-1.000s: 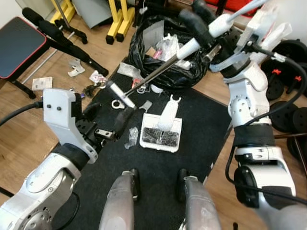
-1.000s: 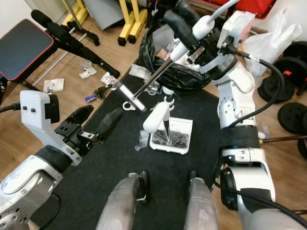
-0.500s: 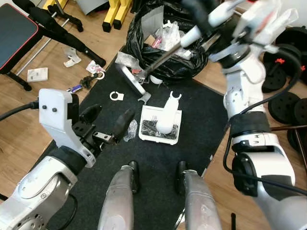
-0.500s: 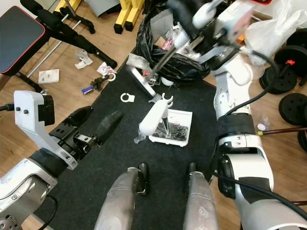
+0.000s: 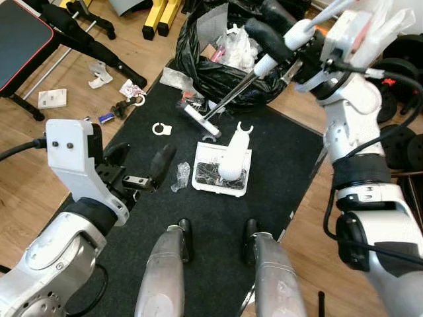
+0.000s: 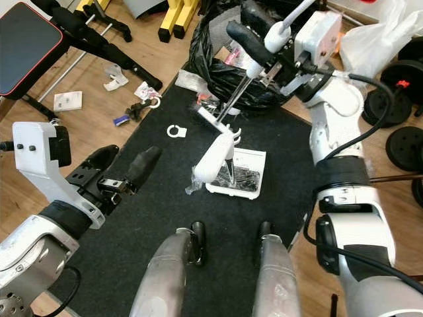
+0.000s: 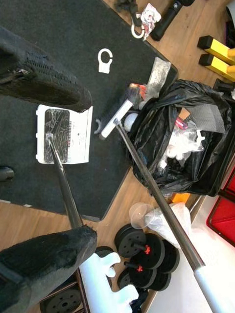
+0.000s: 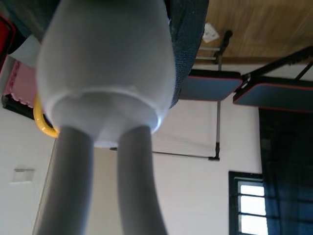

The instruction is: Sweep floor

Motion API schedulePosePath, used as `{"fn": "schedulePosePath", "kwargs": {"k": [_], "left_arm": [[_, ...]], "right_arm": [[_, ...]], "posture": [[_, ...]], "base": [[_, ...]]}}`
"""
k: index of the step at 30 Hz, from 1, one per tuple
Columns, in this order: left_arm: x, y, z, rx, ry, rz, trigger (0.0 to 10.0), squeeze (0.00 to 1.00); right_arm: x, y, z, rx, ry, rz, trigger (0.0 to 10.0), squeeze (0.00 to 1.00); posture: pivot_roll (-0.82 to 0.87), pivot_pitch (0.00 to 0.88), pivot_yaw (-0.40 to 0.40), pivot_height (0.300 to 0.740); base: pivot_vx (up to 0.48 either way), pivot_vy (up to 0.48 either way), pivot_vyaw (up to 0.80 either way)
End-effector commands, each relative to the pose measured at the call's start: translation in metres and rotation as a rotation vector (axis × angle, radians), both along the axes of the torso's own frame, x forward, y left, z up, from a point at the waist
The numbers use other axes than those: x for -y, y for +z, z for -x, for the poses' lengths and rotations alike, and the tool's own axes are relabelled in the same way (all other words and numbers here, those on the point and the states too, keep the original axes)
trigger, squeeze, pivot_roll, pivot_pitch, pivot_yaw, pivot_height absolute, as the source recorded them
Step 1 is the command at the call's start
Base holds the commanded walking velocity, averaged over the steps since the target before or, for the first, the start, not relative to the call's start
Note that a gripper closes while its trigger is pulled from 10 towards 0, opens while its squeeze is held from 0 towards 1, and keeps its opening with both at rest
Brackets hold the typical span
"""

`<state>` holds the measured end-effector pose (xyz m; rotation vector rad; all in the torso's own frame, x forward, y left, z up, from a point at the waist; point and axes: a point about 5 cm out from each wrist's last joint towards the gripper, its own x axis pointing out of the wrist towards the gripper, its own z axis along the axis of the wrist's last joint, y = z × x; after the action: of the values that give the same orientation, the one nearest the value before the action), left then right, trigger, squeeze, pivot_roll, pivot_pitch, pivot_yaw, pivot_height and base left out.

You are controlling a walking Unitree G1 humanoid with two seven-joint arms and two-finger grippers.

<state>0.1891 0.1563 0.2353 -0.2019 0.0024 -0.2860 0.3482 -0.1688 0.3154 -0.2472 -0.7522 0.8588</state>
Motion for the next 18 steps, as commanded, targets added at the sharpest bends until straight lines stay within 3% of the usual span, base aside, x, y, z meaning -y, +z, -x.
{"fn": "schedulePosePath", "kwargs": {"k": [1,12,16,18], "left_arm": [[0.0,-0.004,0.001,-0.035,0.014,-0.008,10.0,0.0],[0.002,-0.005,-0.006,-0.039,0.009,0.002,10.0,0.0],[0.003,-0.006,-0.007,-0.038,0.008,0.006,10.0,0.0],[0.004,-0.006,-0.009,-0.04,0.004,0.01,10.0,0.0]], "right_arm": [[0.0,0.001,0.004,-0.033,0.042,0.025,10.0,0.0],[0.008,0.007,0.013,-0.278,0.265,-0.077,10.0,0.0],[0.014,0.014,0.016,-0.261,0.234,-0.078,10.0,0.0],[0.021,0.026,0.017,-0.204,0.2,-0.098,10.0,0.0]], "posture": [[0.25,0.434,0.008,0.74],[0.22,0.417,0.003,0.74],[0.22,0.411,0.004,0.74],[0.21,0.405,0.007,0.74]], "base": [[0.0,0.0,0.0],[0.0,0.0,0.0],[0.0,0.0,0.0],[0.0,0.0,0.0]]}}
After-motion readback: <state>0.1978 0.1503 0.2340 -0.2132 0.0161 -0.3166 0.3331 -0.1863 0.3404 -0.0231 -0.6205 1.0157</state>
